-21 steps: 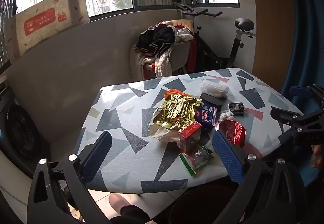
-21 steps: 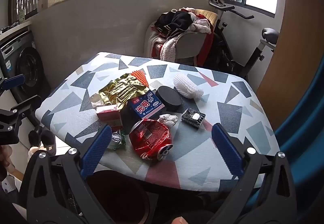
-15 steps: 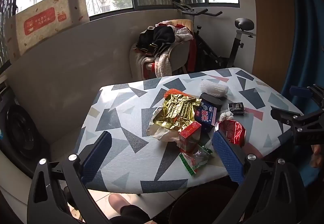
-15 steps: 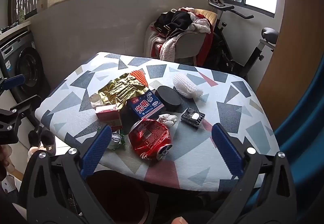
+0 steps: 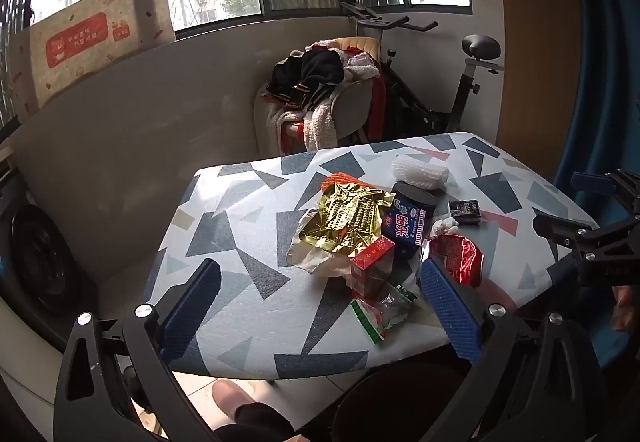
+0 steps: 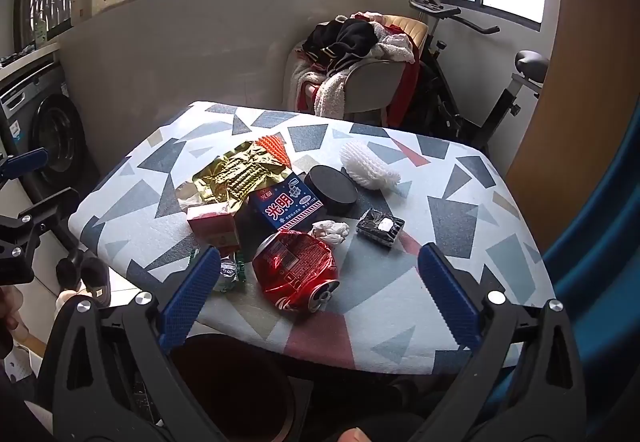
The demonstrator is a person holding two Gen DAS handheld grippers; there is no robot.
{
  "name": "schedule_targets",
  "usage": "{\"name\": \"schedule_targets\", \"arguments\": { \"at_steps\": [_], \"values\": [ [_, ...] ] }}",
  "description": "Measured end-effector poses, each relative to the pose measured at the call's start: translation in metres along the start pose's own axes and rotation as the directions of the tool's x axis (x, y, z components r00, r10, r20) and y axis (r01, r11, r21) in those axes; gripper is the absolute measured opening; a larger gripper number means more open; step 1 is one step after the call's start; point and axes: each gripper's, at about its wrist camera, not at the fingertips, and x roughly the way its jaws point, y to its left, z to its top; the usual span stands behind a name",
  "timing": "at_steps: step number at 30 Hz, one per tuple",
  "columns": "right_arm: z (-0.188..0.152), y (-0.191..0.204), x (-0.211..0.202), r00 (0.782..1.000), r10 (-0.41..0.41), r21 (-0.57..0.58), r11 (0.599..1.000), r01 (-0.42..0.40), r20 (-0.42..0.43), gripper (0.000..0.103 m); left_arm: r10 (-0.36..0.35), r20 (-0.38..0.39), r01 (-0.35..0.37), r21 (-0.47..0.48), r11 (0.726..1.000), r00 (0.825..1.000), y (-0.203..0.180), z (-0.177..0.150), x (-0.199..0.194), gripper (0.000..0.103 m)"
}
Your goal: Collect trash
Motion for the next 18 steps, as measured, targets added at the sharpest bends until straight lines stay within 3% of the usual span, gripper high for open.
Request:
{"name": "schedule_targets", "arguments": {
  "at_steps": [18],
  "values": [
    [-0.010, 0.001, 0.004, 1.000, 0.002, 0.006, 1.000, -0.002, -0.006, 0.097, -0.013, -0.018, 0.013, -0.018, 1.000, 1.000, 0.004, -0.012, 0.004, 0.098]
  ]
}}
